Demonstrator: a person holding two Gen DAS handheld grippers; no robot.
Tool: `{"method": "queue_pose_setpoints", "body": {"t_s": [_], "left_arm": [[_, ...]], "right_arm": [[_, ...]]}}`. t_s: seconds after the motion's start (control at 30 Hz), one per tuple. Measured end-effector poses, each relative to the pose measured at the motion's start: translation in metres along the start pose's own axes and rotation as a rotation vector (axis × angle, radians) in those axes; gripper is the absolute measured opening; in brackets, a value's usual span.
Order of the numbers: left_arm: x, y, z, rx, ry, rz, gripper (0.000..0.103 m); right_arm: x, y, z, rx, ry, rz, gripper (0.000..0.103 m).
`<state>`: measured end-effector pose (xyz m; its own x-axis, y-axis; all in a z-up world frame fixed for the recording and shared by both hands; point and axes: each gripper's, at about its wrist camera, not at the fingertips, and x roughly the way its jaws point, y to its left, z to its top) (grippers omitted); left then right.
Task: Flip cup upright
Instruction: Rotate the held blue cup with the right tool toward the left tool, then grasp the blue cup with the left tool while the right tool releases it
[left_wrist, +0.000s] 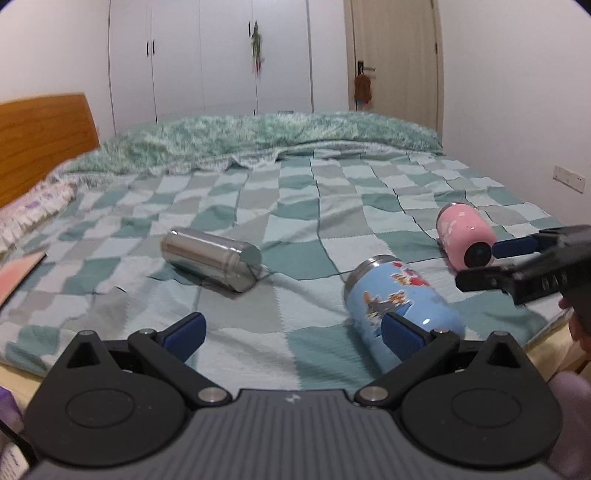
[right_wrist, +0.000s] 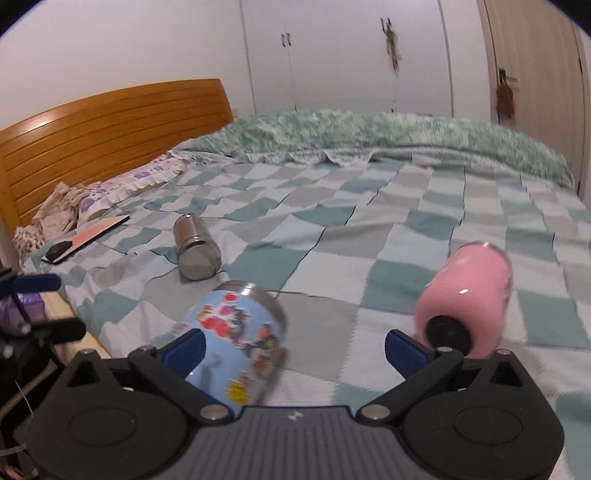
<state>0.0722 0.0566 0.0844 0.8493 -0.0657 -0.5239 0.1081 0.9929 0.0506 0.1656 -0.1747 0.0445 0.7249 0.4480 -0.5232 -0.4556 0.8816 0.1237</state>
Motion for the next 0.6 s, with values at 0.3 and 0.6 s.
{"method": "queue_pose_setpoints", "body": {"t_s": [0.3,0.6], "left_arm": [[0.050,-0.048,0.034,-0.004,0.128,-0.042,0.103],[0.110,-0.066,0.051,-0.115,0.377,-0.053,0.103]], "right_arm": [[-0.006,-0.043,-0.015,-0.129,-0.073,-0.019,0.103],[-0.004,-0.074,-0.024,-0.162,-0.128,-0.019,0.103]]}}
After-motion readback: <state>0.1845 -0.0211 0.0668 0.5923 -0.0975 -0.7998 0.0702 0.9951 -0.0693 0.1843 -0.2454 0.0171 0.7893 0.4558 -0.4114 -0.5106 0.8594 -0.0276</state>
